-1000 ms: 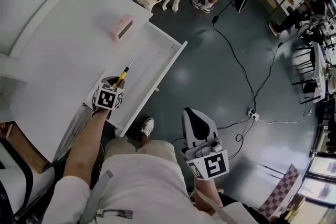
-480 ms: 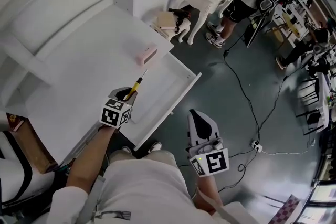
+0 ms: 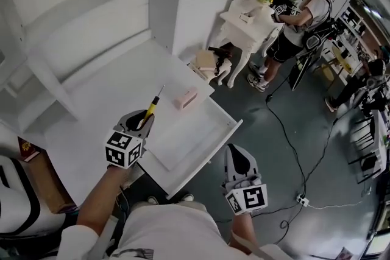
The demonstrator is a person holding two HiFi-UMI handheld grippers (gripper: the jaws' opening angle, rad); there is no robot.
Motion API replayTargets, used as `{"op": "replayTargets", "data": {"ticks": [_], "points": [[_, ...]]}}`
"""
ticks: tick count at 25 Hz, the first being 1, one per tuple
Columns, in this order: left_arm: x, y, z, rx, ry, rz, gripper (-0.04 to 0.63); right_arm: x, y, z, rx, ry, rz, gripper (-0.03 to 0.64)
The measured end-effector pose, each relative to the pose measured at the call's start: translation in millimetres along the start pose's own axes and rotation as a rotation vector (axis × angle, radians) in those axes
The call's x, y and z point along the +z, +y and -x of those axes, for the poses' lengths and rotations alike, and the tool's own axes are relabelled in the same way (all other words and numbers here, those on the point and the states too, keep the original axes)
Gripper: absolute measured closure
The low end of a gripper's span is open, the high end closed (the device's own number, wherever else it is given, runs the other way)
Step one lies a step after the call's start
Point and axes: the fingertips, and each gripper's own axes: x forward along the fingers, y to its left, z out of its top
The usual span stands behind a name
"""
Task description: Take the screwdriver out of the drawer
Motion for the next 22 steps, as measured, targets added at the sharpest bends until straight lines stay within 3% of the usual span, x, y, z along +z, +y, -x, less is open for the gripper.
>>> {"op": "replayTargets", "data": {"ticks": [4, 13, 22], "points": [[40.1, 22.6, 29.9, 0.055, -0.093, -0.040, 0.506, 11.0, -3.2, -9.6, 0.001, -0.017, 0.019, 0.607], [105.5, 44.6, 106.6, 0.163, -0.305, -0.023, 0.506, 27.1, -20.3, -10.2, -0.037, -0.030, 0.032, 0.607], [132.7, 36.0, 197.2, 0.283, -0.481, -0.024, 0.506, 28.3, -26.1, -5.5, -0.060, -0.035, 0.039, 0.607]]}}
